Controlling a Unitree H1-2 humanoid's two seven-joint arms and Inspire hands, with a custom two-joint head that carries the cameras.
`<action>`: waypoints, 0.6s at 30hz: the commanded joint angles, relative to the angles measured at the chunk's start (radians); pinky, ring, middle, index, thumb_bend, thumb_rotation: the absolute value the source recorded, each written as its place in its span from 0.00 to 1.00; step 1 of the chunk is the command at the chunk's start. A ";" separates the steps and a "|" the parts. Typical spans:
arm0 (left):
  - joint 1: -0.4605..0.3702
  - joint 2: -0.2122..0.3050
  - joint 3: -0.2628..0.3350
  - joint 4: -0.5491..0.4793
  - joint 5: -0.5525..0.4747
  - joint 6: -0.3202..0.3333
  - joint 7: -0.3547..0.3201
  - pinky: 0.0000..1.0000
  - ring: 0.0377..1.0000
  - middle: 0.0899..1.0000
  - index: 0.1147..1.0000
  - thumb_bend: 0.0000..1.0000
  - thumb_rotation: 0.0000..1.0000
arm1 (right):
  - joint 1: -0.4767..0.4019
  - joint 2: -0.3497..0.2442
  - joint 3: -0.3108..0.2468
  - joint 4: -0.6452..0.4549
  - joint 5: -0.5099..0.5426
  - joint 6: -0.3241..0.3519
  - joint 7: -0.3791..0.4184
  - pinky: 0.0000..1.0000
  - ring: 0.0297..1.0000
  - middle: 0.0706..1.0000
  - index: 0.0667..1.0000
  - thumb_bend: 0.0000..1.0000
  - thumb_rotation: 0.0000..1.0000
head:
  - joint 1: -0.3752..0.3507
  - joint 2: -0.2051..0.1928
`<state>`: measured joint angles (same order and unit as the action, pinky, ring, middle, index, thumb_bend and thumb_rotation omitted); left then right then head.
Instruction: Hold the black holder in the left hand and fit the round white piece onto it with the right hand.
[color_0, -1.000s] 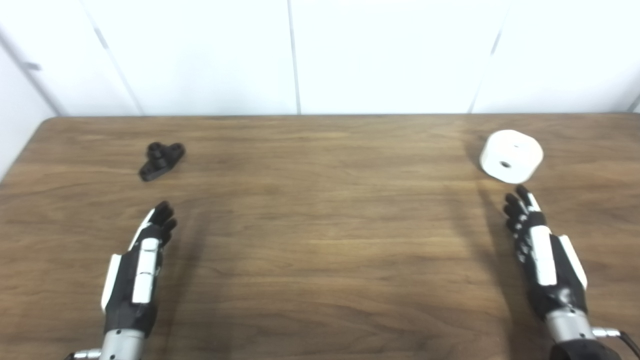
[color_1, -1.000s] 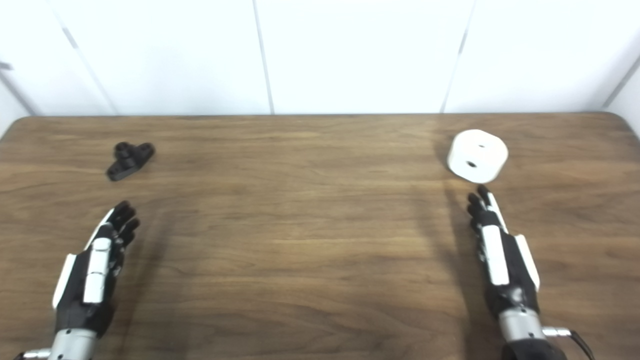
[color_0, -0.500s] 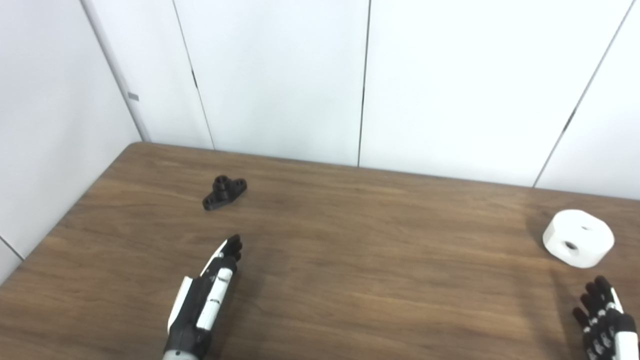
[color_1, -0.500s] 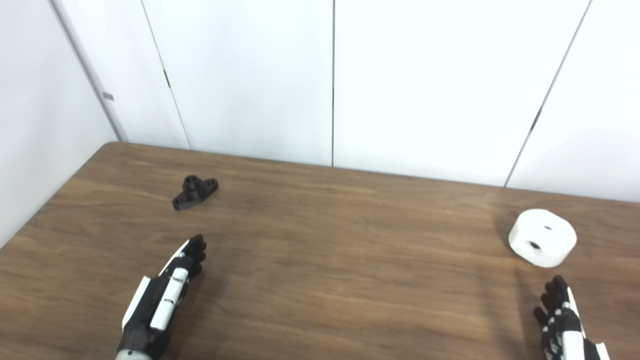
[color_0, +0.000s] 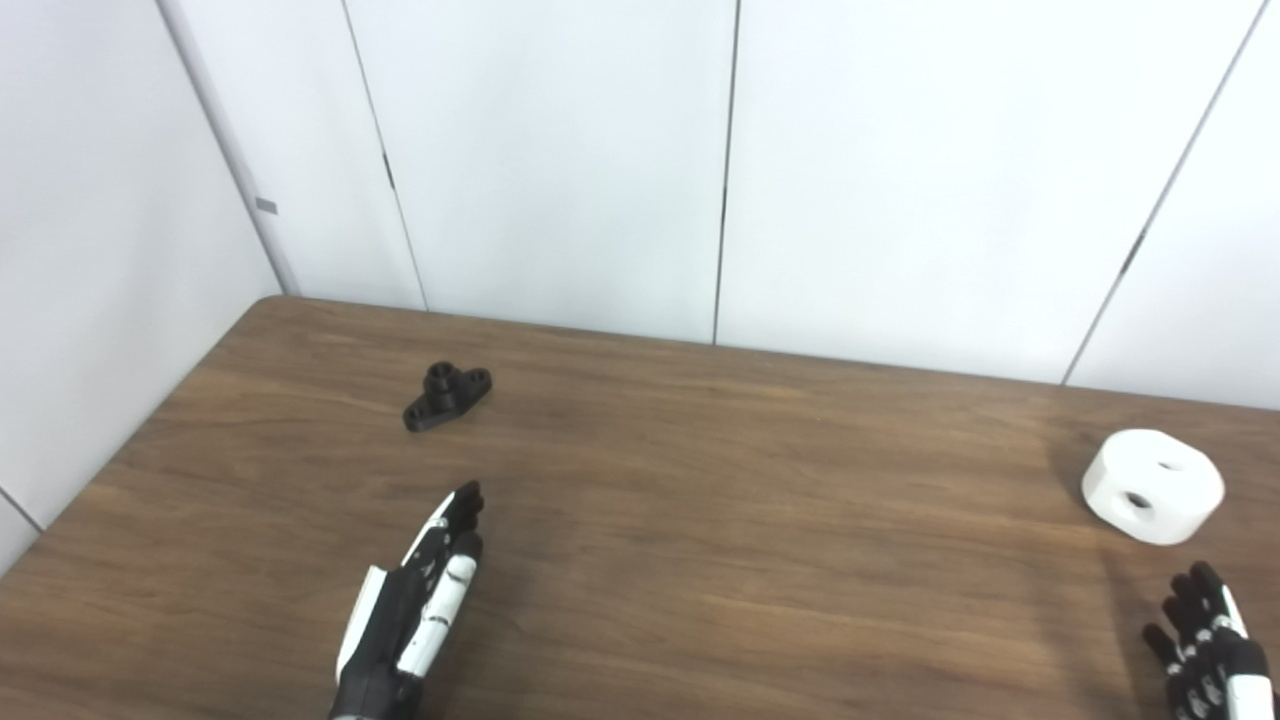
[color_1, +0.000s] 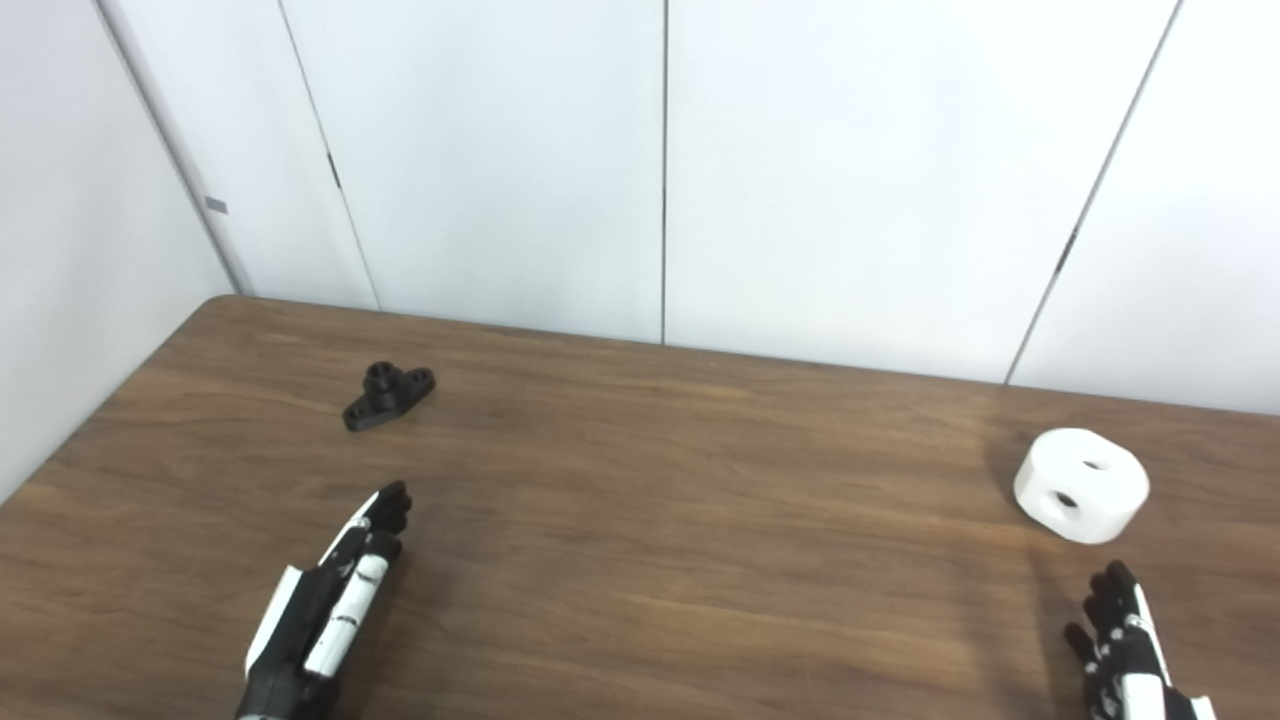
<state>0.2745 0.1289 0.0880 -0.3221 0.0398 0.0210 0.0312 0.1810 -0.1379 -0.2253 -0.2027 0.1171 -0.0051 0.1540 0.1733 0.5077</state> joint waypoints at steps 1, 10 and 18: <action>0.013 -0.013 0.004 -0.047 0.104 -0.024 0.042 0.91 0.93 0.92 0.90 0.53 0.61 | 0.026 -0.035 -0.005 0.004 0.005 -0.008 0.000 1.00 1.00 0.99 1.00 0.57 1.00 | 0.001 0.000; -0.132 0.109 0.088 -0.131 0.171 0.107 0.010 0.85 0.89 0.91 0.88 0.69 0.28 | 0.029 -0.042 0.009 0.009 0.009 0.007 -0.017 1.00 0.98 0.97 0.99 0.59 1.00 | -0.017 0.001; -0.291 0.193 0.073 -0.145 0.350 0.269 -0.018 0.90 0.94 0.94 0.88 0.75 0.25 | 0.021 -0.036 0.012 0.027 0.031 0.007 -0.022 1.00 0.95 0.96 0.98 0.59 1.00 | -0.013 -0.004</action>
<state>0.0018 0.2883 0.1607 -0.4605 0.3577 0.2876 0.0188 0.1947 -0.1714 -0.2117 -0.1927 0.1392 -0.0074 0.1425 0.1595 0.5032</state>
